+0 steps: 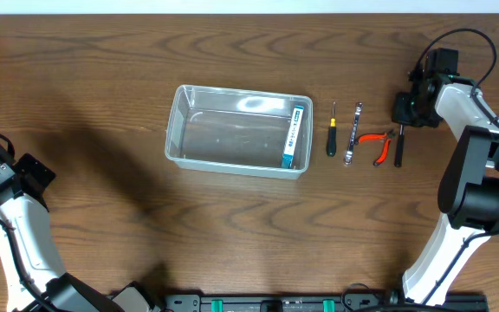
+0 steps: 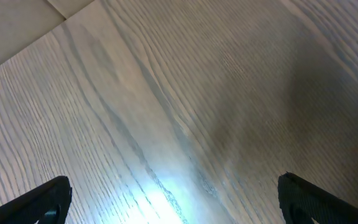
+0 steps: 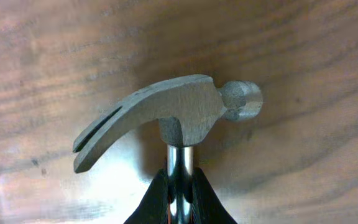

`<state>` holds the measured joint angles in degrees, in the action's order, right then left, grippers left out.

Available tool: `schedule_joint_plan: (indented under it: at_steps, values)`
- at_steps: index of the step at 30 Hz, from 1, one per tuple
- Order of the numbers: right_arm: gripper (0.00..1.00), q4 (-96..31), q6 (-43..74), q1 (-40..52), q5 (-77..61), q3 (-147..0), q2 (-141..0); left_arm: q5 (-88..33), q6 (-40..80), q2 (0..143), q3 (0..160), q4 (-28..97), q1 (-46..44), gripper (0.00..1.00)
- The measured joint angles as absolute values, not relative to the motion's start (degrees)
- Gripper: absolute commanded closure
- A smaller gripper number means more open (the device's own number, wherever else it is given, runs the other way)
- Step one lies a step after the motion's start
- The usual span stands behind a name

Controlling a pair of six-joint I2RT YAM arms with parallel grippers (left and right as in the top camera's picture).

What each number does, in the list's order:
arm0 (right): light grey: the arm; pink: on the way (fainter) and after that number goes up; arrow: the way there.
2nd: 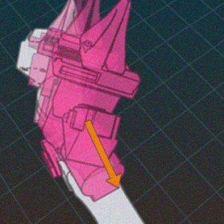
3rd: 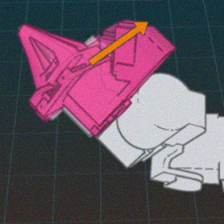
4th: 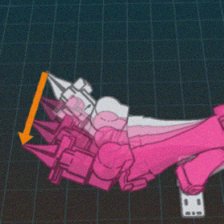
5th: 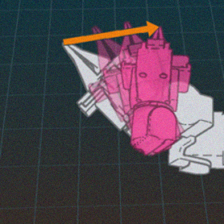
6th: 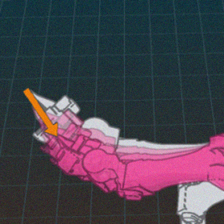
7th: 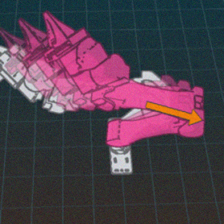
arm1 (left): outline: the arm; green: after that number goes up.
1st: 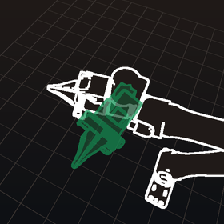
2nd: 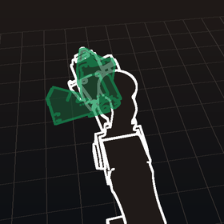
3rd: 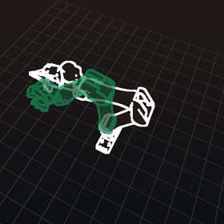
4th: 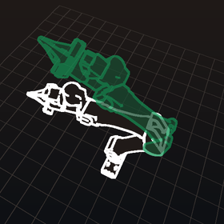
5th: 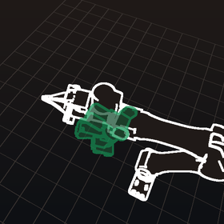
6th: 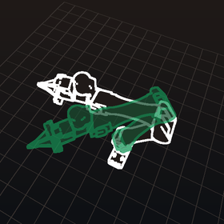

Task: Pack container
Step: 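Carry the hammer over the container and drop it inside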

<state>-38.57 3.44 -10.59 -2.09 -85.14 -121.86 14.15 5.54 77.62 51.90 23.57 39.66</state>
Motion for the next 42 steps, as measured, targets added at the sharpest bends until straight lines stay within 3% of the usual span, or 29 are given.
schedule_joint_plan:
  at_steps: [12, 22, 31, 35, 41, 42]
  values:
    - [0.99, -51.7, 3.3, -7.6, -5.1, -98.6, -113.0, 14.2, 5.5, 77.6, 51.9, 23.6, 39.7, 0.02]
    - [0.99, -50.4, -2.8, 17.4, -13.4, -102.5, -98.8, 14.2, 5.5, 77.6, 51.9, 23.6, 39.7, 0.02]
    - [0.99, -46.0, -23.6, 37.0, -9.8, -102.5, -109.0, 14.2, 5.5, 77.6, 51.9, 23.6, 39.7, 0.02]
    - [0.99, -38.7, -36.6, 38.4, -6.7, -102.3, -115.5, 14.2, 5.5, 77.6, 51.9, 23.6, 39.7, 0.02]
    - [0.98, -30.9, -47.1, 37.7, -5.0, -102.2, -121.0, 14.2, 5.5, 77.6, 51.9, 23.6, 39.7, 0.02]
    - [0.92, -30.1, -48.2, 37.5, -5.2, -102.2, -121.6, 14.2, 5.5, 77.6, 51.9, 23.6, 39.7, 0.02]
